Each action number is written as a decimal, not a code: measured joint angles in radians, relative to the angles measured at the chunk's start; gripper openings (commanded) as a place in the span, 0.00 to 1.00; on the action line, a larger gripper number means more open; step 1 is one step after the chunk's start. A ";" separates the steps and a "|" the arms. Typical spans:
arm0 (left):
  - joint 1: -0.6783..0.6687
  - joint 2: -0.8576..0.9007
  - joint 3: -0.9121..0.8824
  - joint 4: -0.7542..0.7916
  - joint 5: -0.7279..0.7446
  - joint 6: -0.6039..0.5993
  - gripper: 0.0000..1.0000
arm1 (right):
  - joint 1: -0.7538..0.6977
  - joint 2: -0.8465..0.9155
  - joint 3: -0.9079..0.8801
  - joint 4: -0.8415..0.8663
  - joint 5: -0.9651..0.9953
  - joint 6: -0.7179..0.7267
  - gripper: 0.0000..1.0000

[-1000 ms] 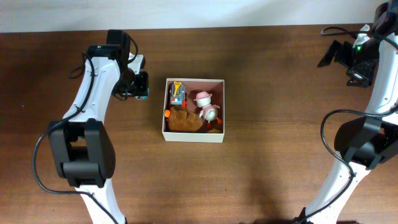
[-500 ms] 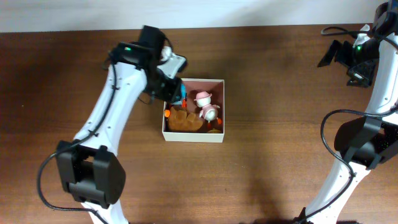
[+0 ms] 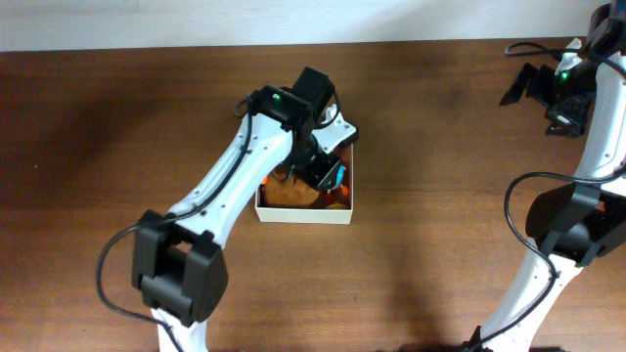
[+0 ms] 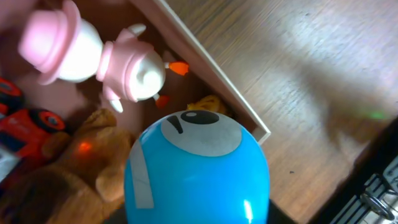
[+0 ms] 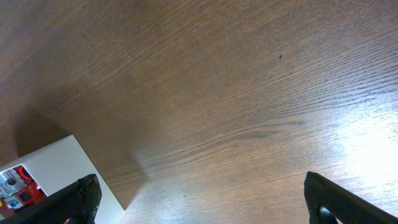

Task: Pack container
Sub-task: 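Carry the blue ball into the box and release it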

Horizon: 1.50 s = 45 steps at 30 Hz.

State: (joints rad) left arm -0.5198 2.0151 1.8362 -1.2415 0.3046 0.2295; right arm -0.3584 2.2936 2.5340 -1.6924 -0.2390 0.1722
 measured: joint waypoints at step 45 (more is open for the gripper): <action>0.051 0.038 -0.001 0.014 -0.145 -0.276 1.00 | 0.000 0.000 0.000 0.000 0.000 -0.001 0.99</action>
State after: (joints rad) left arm -0.4683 2.0533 1.8355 -1.2270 0.1596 -0.0467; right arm -0.3584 2.2936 2.5340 -1.6924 -0.2390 0.1715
